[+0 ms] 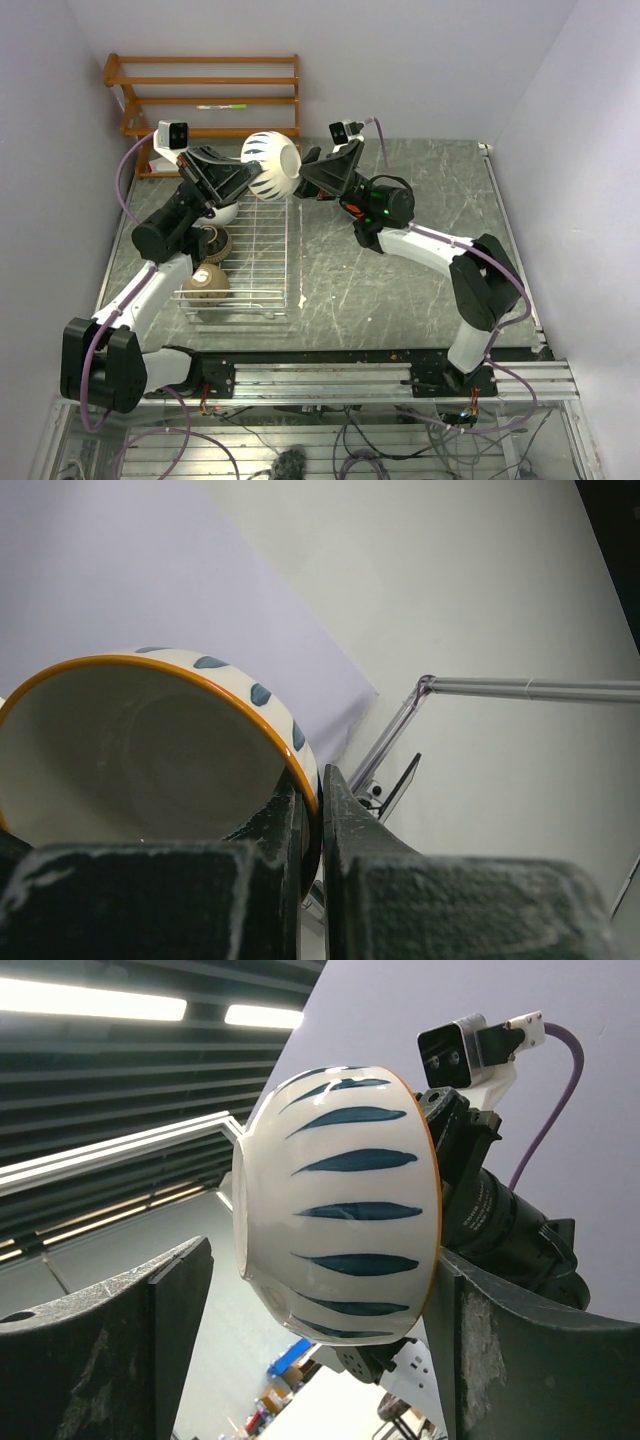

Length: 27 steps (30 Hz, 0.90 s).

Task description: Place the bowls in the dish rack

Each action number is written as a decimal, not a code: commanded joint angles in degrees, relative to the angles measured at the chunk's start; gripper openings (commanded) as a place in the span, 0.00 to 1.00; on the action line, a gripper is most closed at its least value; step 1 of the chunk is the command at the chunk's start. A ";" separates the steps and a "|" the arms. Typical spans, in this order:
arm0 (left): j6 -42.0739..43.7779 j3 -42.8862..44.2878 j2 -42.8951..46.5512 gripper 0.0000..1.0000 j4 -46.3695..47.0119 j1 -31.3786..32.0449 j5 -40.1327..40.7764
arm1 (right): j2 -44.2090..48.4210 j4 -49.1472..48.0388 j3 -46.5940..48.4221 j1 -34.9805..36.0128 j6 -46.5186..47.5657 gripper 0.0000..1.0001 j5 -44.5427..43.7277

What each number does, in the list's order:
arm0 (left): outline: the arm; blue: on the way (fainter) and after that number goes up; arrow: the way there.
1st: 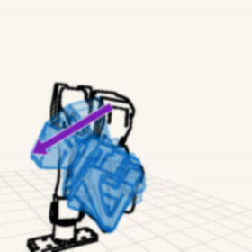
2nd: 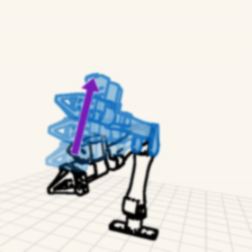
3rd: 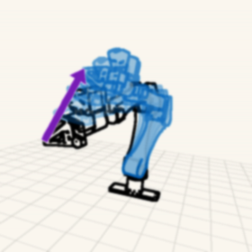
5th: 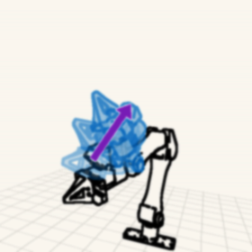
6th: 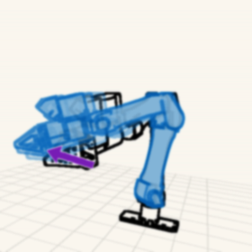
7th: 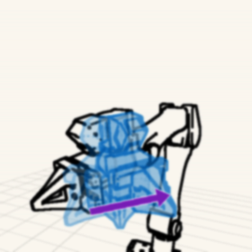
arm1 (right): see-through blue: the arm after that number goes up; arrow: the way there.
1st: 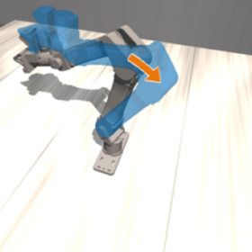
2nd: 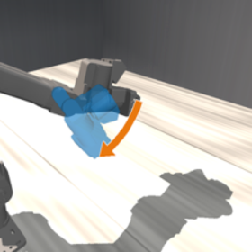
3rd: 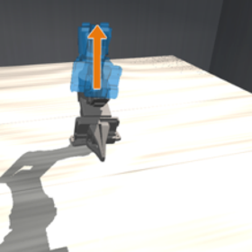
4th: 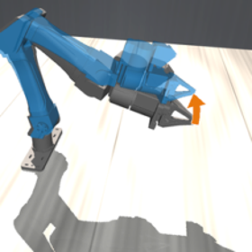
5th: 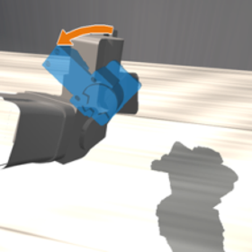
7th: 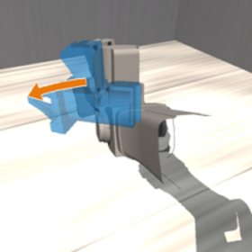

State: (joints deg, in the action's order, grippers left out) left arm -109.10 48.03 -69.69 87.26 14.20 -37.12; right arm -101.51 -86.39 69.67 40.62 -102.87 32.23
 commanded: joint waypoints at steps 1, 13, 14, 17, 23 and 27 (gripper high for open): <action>1.48 -0.49 0.52 0.07 11.53 -0.31 1.44 | -0.26 -17.98 1.28 0.34 -0.31 0.79 1.00; 1.30 -0.80 1.55 0.07 11.57 -0.31 1.62 | -2.17 -17.98 3.63 2.23 -0.83 0.69 1.80; 1.26 -0.75 1.65 0.07 11.53 -0.31 1.57 | -2.19 -17.97 3.56 2.34 -0.97 0.65 1.71; 1.34 -0.65 1.75 0.07 11.53 -0.31 1.53 | -2.20 -18.04 3.31 2.29 -1.25 0.40 1.70; 1.68 -1.28 1.47 0.07 11.53 -0.31 1.50 | -1.95 -17.99 2.99 2.29 -1.05 0.14 1.92; 1.99 -1.13 0.27 0.07 11.48 -0.31 0.52 | -2.04 -18.02 4.15 2.28 -1.12 0.11 2.42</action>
State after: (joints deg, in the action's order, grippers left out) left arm -109.51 46.89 -68.77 87.59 14.24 -36.82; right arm -103.66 -86.59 71.61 42.59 -106.91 33.01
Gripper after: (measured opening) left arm 0.119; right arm 0.563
